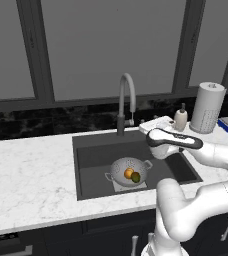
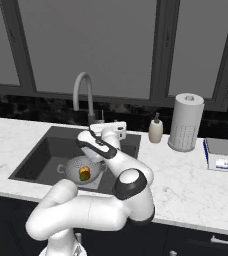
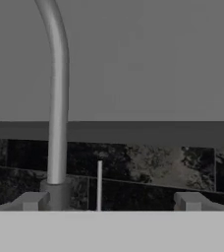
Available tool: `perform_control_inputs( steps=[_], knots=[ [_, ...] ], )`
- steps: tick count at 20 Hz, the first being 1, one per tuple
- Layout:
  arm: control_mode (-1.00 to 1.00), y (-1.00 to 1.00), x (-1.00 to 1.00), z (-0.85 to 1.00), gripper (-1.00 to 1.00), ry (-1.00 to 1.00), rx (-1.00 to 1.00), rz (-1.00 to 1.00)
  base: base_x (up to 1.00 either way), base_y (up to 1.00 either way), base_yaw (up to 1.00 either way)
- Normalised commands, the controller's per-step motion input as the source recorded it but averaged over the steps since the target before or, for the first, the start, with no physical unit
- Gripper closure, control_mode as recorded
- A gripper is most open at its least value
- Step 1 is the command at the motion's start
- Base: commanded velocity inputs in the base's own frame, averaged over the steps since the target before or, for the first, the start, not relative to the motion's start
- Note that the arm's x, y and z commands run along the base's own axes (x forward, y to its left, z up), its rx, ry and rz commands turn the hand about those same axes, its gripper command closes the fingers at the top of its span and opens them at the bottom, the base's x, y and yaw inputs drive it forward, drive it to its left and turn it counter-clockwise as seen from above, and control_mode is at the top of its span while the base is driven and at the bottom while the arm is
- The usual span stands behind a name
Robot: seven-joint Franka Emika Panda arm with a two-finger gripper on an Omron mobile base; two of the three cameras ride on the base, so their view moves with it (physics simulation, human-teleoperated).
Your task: Put the colander in the sink, put the peach, mango in the colander, and turn on the sink faucet and pour water over the colander.
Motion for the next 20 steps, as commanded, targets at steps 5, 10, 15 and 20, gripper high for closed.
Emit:
perform_control_inputs(
  steps=[5,10,15,20],
  knots=[
    [-1.00,0.56,0.23,0.00,-1.00,0.00,0.00,-0.22,0.00,0.00,0.00],
    [-1.00,0.46,0.28,0.00,-1.00,0.00,0.00,-0.21,0.00,0.00,0.00],
    [-1.00,0.39,0.17,0.00,-1.00,0.00,0.00,-0.13,0.00,0.00,0.00],
    [-1.00,0.31,0.00,-0.01,-1.00,0.00,0.00,-0.04,0.00,0.00,0.00]
  ],
)
